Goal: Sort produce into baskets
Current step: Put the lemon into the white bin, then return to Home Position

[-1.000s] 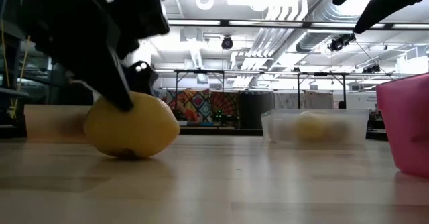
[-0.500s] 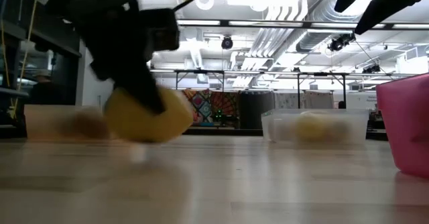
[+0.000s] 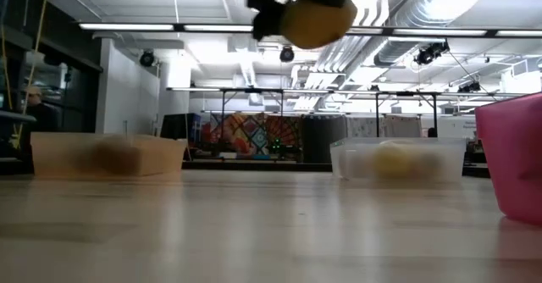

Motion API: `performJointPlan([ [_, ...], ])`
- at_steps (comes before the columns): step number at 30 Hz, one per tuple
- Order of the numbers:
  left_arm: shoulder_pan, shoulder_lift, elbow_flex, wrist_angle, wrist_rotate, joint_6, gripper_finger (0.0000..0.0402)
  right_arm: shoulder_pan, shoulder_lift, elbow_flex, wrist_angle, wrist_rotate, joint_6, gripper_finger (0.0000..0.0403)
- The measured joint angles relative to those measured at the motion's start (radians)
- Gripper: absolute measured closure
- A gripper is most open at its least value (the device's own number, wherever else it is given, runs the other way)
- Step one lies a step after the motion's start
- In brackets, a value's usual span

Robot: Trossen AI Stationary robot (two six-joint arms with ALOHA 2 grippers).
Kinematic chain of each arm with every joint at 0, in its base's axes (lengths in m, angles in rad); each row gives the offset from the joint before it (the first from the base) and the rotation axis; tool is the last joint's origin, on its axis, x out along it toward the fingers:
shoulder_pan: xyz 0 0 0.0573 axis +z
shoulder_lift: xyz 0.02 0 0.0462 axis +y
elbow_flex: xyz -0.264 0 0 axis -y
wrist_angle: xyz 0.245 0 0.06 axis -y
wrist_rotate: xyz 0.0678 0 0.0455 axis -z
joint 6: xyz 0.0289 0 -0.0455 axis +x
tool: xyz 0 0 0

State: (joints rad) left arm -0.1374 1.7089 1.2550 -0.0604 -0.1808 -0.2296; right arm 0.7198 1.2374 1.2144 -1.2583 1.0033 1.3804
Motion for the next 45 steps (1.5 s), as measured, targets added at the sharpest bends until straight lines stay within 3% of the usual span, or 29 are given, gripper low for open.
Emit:
performJointPlan([
  [7,0.146,0.233,0.224,0.004,-0.003,0.075,0.0135,-0.028,-0.069,0.0,0.002,0.222,0.01,0.0018],
  [11,0.216,0.374,0.366,-0.019,-0.015,0.078,0.0128,-0.072,-0.091,0.0,0.021,0.228,0.021,0.0018],
  [15,0.255,0.421,0.451,-0.028,-0.013,-0.038,0.0114,-0.108,-0.095,0.001,0.025,0.227,0.059,0.0018],
  [22,0.334,0.428,0.45,0.132,-0.015,0.056,0.0106,-0.138,-0.092,0.001,0.055,0.225,0.054,0.0018],
  [24,0.363,0.439,0.454,0.218,-0.015,0.028,0.0106,-0.138,-0.092,0.001,0.058,0.224,0.054,0.0018],
  [30,0.434,0.48,0.449,0.2,0.014,-0.064,0.0101,-0.138,-0.092,0.001,0.085,0.228,0.052,0.0018],
  [33,0.446,0.477,0.45,0.2,0.078,-0.062,0.0086,-0.138,-0.092,0.001,0.097,0.235,0.052,0.0018],
  [39,0.452,0.477,0.451,0.166,0.083,0.044,0.0035,-0.138,-0.092,0.001,0.111,0.275,0.06,0.0018],
  [45,0.446,0.489,0.451,0.319,0.056,0.093,0.0004,-0.159,-0.092,0.001,0.138,0.278,0.06,0.0018],
])
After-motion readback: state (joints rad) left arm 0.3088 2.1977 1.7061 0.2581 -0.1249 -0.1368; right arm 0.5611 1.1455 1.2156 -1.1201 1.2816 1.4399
